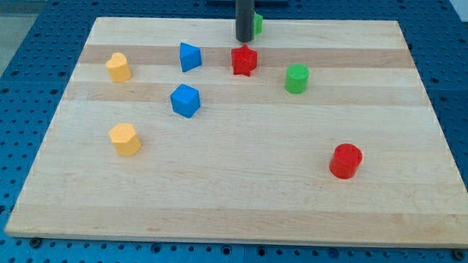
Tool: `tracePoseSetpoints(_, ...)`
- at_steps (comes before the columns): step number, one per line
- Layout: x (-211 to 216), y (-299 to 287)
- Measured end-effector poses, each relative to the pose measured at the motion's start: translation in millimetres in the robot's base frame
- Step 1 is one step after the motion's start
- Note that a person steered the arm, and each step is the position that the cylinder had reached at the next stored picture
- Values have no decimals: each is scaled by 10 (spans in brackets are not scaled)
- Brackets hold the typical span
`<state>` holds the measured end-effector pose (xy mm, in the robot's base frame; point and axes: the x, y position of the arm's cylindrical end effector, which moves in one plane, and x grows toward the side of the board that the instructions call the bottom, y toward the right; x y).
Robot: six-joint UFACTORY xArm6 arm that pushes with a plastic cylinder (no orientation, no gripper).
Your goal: Slide green star to the top of blue triangle
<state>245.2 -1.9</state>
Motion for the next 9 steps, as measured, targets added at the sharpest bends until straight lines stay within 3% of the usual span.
tracePoseSetpoints(2,62,315)
tracePoseSetpoints(5,-348,922)
tracePoseSetpoints(6,-380,895)
tracePoseSetpoints(9,-383,-163)
